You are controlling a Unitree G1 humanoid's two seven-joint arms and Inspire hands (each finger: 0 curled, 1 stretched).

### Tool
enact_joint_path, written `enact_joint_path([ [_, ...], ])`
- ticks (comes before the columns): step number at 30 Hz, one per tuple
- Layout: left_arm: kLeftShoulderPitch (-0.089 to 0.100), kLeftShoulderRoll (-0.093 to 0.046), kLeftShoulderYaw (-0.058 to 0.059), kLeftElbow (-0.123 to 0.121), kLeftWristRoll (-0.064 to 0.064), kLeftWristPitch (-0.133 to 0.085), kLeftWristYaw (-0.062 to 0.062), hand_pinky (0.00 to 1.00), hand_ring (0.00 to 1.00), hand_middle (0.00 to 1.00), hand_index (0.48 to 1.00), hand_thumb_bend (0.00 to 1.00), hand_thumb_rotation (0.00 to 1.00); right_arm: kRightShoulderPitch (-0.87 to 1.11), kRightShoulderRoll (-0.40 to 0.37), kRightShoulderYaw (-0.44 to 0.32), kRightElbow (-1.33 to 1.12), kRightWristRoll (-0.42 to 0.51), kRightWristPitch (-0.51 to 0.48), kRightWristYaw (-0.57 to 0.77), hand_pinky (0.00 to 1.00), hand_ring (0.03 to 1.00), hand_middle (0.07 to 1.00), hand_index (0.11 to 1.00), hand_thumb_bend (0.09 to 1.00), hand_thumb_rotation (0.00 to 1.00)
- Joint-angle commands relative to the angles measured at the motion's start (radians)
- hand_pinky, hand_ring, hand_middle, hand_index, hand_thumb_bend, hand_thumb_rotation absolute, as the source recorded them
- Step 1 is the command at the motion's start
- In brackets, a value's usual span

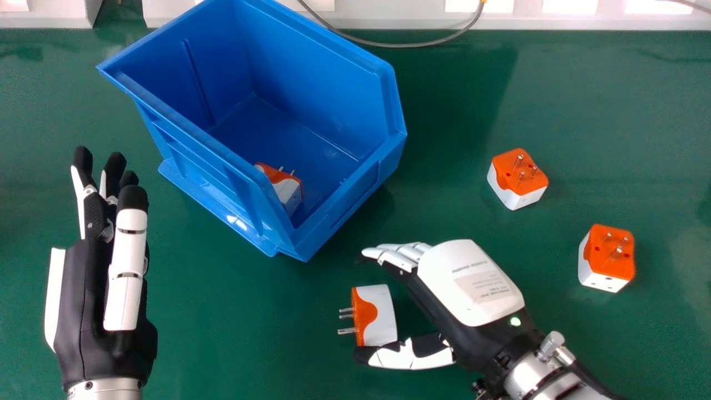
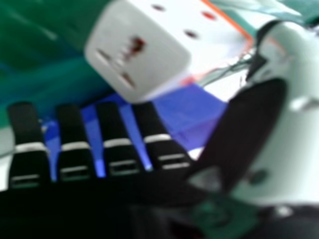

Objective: Pick all objects and put in blue box

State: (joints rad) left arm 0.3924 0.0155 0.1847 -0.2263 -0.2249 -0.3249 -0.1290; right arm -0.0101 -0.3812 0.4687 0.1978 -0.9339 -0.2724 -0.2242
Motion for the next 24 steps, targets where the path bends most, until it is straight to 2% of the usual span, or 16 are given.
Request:
enact_joint_path([
  [1,0.005,0.012,0.009,-0.034,0.003,0.005,0.001,1.0,1.0,1.0,1.0,0.47,0.78,-0.023,-0.004,0.006,0.011,-0.011,-0.001,-0.03,0.65,0.777,0.811,0.802,0.453,0.57],
  [3,0.005,0.016,0.01,-0.038,0.005,0.011,0.001,1.0,1.0,1.0,1.0,0.48,0.79,-0.029,-0.006,0.012,0.027,-0.018,-0.001,-0.039,0.65,0.779,0.812,0.8,0.455,0.56],
  [6,0.003,0.019,0.012,-0.044,0.001,0.018,0.0,1.0,1.0,1.0,1.0,0.49,0.8,-0.041,-0.012,0.022,0.052,-0.029,-0.001,-0.052,0.66,0.783,0.817,0.805,0.451,0.55],
  [10,0.001,0.019,0.014,-0.053,-0.003,0.029,0.0,1.0,1.0,1.0,1.0,0.49,0.78,-0.059,-0.015,0.033,0.085,-0.035,0.001,-0.07,0.66,0.788,0.819,0.805,0.437,0.54],
  [12,0.002,0.019,0.015,-0.061,-0.001,0.037,0.002,1.0,1.0,1.0,1.0,0.48,0.78,-0.069,-0.014,0.038,0.099,-0.034,0.005,-0.077,0.65,0.783,0.815,0.803,0.431,0.54],
  [15,0.0,0.019,0.015,-0.063,-0.003,0.036,-0.001,1.0,1.0,1.0,1.0,0.46,0.77,-0.088,-0.008,0.046,0.125,-0.037,0.01,-0.092,0.64,0.772,0.804,0.795,0.432,0.51],
  [17,0.0,0.019,0.015,-0.066,-0.006,0.039,-0.003,1.0,1.0,1.0,1.0,0.46,0.78,-0.1,-0.003,0.05,0.147,-0.035,0.004,-0.111,0.64,0.763,0.796,0.785,0.438,0.47],
  [20,0.002,0.017,0.013,-0.074,-0.001,0.044,0.001,1.0,1.0,1.0,1.0,0.46,0.78,-0.119,0.007,0.059,0.183,-0.034,0.001,-0.144,0.62,0.748,0.78,0.769,0.457,0.38],
  [23,0.002,0.016,0.014,-0.077,-0.005,0.049,0.001,1.0,1.0,1.0,1.0,0.47,0.77,-0.137,0.013,0.067,0.21,-0.032,0.002,-0.155,0.61,0.733,0.765,0.754,0.473,0.29],
  [24,0.002,0.015,0.015,-0.078,-0.005,0.05,0.001,1.0,1.0,1.0,1.0,0.47,0.77,-0.141,0.014,0.069,0.218,-0.032,0.001,-0.159,0.61,0.726,0.757,0.747,0.505,0.21],
])
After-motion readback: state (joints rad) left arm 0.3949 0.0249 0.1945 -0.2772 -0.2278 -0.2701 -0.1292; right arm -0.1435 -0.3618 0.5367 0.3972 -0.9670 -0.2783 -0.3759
